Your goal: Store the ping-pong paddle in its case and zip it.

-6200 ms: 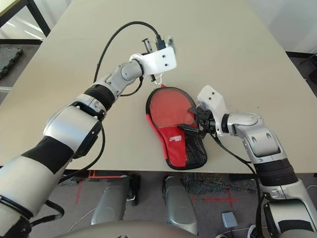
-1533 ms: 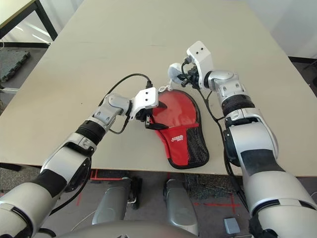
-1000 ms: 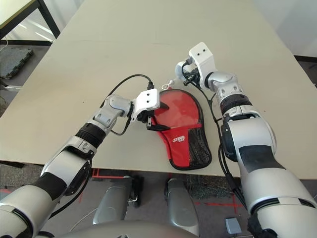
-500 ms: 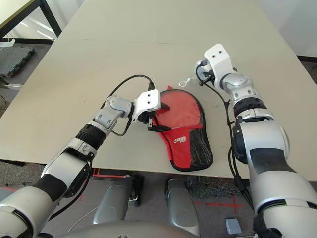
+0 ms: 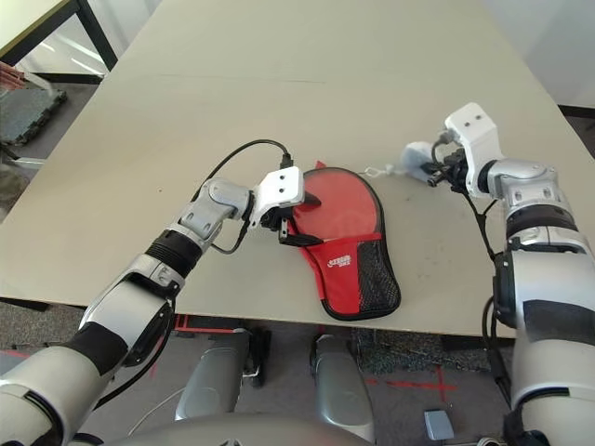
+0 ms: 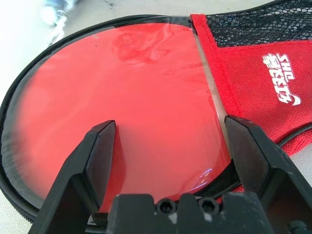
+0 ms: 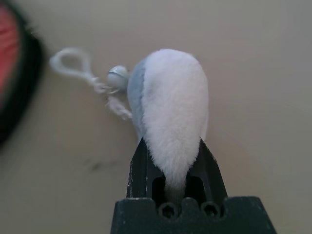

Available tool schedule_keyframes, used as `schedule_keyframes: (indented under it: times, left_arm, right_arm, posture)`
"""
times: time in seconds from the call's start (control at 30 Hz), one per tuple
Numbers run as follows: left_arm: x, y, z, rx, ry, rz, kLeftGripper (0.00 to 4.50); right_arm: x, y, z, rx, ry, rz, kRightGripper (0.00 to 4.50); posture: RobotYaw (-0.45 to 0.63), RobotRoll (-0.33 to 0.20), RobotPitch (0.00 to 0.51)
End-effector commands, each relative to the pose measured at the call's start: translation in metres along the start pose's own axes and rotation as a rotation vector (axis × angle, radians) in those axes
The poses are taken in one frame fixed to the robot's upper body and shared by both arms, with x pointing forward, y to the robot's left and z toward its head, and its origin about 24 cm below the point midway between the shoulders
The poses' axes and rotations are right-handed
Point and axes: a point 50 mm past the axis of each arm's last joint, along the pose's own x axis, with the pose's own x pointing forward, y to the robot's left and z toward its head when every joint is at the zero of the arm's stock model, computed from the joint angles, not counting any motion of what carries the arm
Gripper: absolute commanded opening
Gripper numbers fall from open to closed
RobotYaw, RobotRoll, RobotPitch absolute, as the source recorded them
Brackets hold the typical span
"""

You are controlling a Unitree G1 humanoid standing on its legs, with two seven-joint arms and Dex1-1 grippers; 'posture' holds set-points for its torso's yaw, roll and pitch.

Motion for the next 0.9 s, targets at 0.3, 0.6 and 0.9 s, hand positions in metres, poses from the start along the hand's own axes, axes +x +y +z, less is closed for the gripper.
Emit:
schedule_keyframes:
  times: [0.3, 0.6, 0.9]
  left_arm:
    - [0.013, -0.012, -0.027, -0.049, 0.137, -0.079, 4.50]
    - [0.014, -0.011, -0.028, -0.047, 0.137, -0.078, 4.50]
    - [0.016, -0.011, -0.027, -0.046, 0.133, -0.078, 4.50]
  right_arm:
    - [-0.035, 0.016, -0.029, 0.042, 0.152, 0.222, 0.09]
    - [-0.057, 0.036, -0.041, 0.140, 0.225, 0.386, 0.09]
    - [-0.071, 0.066, -0.038, 0.197, 0.282, 0.577, 0.09]
  posture:
    - [-0.06, 0.000, 0.189]
    - [-0.07, 0.000, 0.186]
    - [-0.07, 0.000, 0.180]
